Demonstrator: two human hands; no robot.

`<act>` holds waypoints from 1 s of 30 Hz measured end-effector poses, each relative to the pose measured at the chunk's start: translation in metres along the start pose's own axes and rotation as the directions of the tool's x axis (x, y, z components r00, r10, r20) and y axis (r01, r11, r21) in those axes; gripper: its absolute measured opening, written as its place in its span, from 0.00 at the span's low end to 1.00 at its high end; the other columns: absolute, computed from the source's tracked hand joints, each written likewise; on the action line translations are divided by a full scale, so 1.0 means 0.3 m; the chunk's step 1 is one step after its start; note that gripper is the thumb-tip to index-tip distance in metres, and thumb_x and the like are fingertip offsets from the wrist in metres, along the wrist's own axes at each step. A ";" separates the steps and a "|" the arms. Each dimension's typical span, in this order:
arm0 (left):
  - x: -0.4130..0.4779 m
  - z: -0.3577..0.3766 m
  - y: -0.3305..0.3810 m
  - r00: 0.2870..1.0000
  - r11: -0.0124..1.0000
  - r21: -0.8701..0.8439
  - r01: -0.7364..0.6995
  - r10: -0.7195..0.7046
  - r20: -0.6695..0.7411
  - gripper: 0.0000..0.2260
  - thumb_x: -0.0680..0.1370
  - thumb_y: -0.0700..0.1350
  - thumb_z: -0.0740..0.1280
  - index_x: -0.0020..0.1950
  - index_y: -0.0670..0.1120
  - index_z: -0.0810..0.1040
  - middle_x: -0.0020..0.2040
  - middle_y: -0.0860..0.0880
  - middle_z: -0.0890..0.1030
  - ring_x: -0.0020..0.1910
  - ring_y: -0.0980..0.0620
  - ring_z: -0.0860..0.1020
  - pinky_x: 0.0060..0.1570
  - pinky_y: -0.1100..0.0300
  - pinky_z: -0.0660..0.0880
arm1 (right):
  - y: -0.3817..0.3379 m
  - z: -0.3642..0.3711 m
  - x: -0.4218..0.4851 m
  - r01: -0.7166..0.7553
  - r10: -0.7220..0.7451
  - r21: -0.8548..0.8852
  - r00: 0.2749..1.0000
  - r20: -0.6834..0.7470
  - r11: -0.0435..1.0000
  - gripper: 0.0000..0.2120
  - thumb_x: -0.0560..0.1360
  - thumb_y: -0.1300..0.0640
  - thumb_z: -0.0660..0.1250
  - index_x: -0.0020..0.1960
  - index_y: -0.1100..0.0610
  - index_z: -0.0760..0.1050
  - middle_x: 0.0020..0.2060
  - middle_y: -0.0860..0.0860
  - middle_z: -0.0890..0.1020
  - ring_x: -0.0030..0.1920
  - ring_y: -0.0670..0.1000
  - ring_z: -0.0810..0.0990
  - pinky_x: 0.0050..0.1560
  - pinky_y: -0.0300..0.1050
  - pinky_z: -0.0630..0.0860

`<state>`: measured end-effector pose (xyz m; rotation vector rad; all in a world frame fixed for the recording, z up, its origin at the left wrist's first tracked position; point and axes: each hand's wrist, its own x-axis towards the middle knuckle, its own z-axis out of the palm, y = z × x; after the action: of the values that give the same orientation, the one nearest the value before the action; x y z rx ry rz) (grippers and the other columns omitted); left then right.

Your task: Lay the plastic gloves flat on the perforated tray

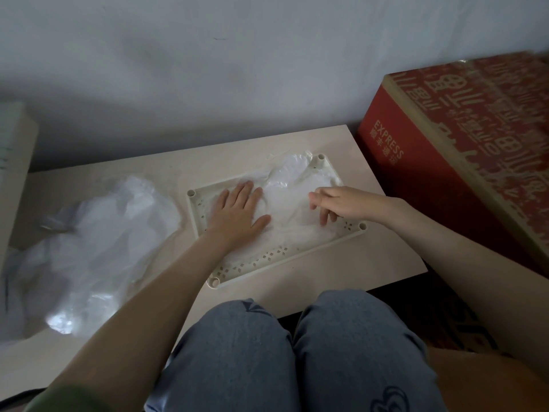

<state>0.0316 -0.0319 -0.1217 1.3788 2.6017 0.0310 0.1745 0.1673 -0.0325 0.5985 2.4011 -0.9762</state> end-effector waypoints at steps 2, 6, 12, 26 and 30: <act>0.001 0.002 0.000 1.000 1.000 -0.005 0.000 0.000 0.001 0.30 0.81 0.62 0.47 0.79 0.49 0.45 0.80 0.48 0.46 0.78 0.50 0.43 0.75 0.50 0.40 | -0.006 0.013 0.011 0.089 -0.097 -0.111 0.993 -0.068 0.990 0.13 0.79 0.45 0.60 0.54 0.54 0.74 0.44 0.44 0.79 0.48 0.48 0.75 0.45 0.38 0.69; 0.001 0.008 0.003 1.000 1.000 0.019 0.007 -0.007 -0.006 0.31 0.80 0.63 0.44 0.79 0.49 0.45 0.80 0.48 0.46 0.78 0.50 0.44 0.75 0.50 0.41 | -0.020 0.062 0.032 0.278 -0.348 -0.388 0.929 -0.124 0.879 0.12 0.76 0.50 0.67 0.56 0.55 0.71 0.49 0.47 0.73 0.53 0.48 0.66 0.54 0.43 0.63; -0.004 0.003 0.001 1.000 1.000 -0.009 -0.007 0.007 -0.017 0.44 0.67 0.69 0.31 0.79 0.48 0.44 0.80 0.48 0.45 0.78 0.50 0.44 0.75 0.50 0.41 | 0.018 0.137 0.054 0.227 -0.324 -0.663 0.946 -0.025 0.713 0.24 0.73 0.42 0.66 0.62 0.52 0.64 0.55 0.47 0.66 0.57 0.49 0.64 0.55 0.46 0.58; -0.018 -0.065 -0.016 0.989 0.996 0.051 -0.070 0.076 -0.124 0.36 0.77 0.61 0.37 0.75 0.43 0.64 0.77 0.44 0.60 0.76 0.43 0.59 0.73 0.46 0.53 | 0.063 -0.004 -0.033 0.027 -0.112 -0.512 0.984 -0.136 0.858 0.16 0.78 0.46 0.60 0.63 0.49 0.70 0.59 0.45 0.74 0.64 0.50 0.64 0.64 0.48 0.56; -0.028 -0.075 -0.015 0.984 0.991 0.122 -0.053 0.073 -0.160 0.29 0.80 0.59 0.46 0.73 0.43 0.67 0.79 0.45 0.54 0.77 0.43 0.53 0.74 0.45 0.49 | 0.087 -0.045 -0.046 -0.074 -0.060 -0.509 0.969 -0.241 0.858 0.15 0.79 0.50 0.58 0.64 0.50 0.71 0.59 0.46 0.75 0.66 0.51 0.64 0.63 0.48 0.57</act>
<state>0.0285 -0.0397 -0.0987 1.5608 2.7317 0.0004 0.1963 0.1911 -0.0295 0.5465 2.7213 -0.2224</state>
